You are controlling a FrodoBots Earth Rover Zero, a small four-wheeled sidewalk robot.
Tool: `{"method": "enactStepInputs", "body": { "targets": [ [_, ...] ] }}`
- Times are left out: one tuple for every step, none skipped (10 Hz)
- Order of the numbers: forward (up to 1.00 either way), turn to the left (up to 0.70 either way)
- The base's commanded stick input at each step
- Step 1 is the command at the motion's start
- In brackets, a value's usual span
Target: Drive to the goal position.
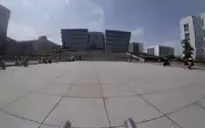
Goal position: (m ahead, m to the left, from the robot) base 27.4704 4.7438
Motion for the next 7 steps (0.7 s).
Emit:
{"method": "enactStepInputs", "body": {
  "targets": [
    [0.85,-0.15],
    [0.85,-0.31],
    [0.85,-0.26],
    [0.85,-0.16],
    [0.85,-0.05],
    [0.85,0.0],
    [0.85,0.0]
  ]
}}
